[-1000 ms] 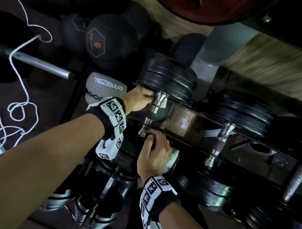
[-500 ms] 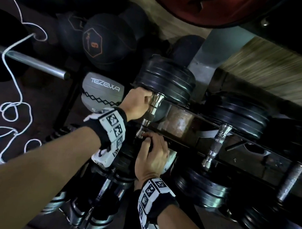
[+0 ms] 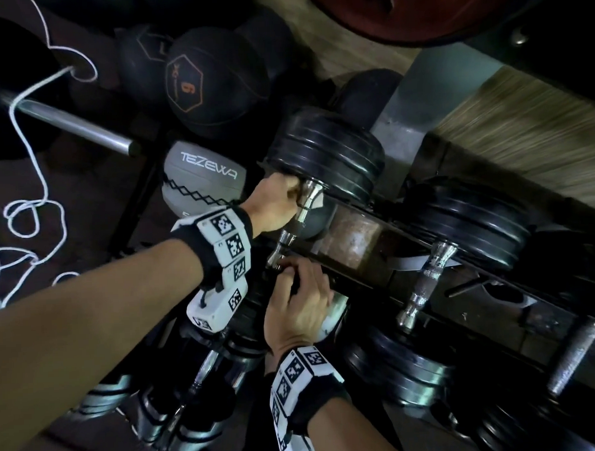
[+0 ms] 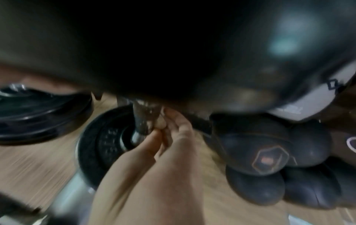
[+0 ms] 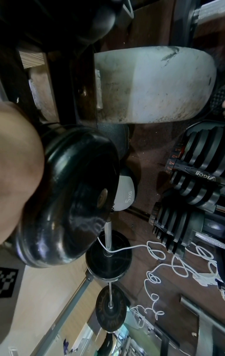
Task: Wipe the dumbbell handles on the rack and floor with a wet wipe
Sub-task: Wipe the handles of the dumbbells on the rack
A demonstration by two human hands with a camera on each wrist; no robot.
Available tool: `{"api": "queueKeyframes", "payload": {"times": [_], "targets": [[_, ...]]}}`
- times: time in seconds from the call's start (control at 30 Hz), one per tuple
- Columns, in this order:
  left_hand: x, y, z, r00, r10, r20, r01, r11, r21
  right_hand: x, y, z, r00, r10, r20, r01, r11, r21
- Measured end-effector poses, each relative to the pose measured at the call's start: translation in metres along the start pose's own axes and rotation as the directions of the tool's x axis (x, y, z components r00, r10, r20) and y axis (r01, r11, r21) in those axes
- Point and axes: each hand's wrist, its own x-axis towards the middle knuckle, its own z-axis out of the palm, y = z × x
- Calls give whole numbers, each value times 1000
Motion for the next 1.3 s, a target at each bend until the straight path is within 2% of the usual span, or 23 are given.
{"api": "queueKeyframes", "payload": {"times": [0.07,0.1,0.2,0.27,0.33,0.37,0.43,0.47,0.53,0.6,0.67,0.77,0.87,0.93,0.97,1.07,1.2,1.3], "targets": [[2,3,0,996,-39,82,39,999,2,0,2,1,1000,-3,9,4,1000,-8],[1,1,-1,997,-31,77,31,1000,-4,0,2,0,1000,-10,3,10,1000,-15],[-11,-7,-2,994,51,-93,-49,999,21,-1,2,-1,1000,-8,1,8,1000,-14],[-22,-7,0,966,117,-231,-117,993,14,0,1,-2,1000,-4,26,5,1000,-10],[-33,-5,2,936,197,-293,-198,980,26,4,0,-8,998,-5,58,2,999,41],[-39,-4,4,927,232,-296,-233,972,31,9,-2,-14,996,26,89,-37,991,130],[-52,-4,9,913,274,-302,-279,960,28,25,-6,-33,966,123,229,-196,923,330],[-58,-5,12,906,286,-311,-295,955,19,33,-6,-43,950,119,288,-231,890,393],[-68,-8,18,903,288,-318,-316,948,-38,49,-8,-61,922,23,386,-200,883,425],[-76,-12,22,920,261,-294,-309,942,-129,60,-12,-68,882,-57,468,-151,907,394],[-83,-16,26,926,230,-301,-289,942,-171,70,-13,-69,887,-50,459,-115,940,323],[-96,-23,28,921,109,-374,-197,959,-204,84,-8,-65,900,8,435,-146,948,283],[-102,-39,33,883,-86,-460,11,986,-165,97,1,-66,904,140,404,-295,888,353],[-104,-49,37,829,-245,-502,192,969,-155,107,10,-64,899,256,356,-372,874,313],[-105,-51,41,798,-305,-519,234,952,-199,110,15,-61,891,304,339,-405,869,286],[-106,-53,47,723,-369,-584,200,921,-334,118,11,-43,878,317,358,-408,887,215],[-103,-57,48,732,-355,-581,180,924,-338,131,-15,-17,868,271,416,-352,927,130],[-102,-59,47,738,-365,-567,193,920,-341,128,-19,-19,879,224,422,-286,954,89]]}}
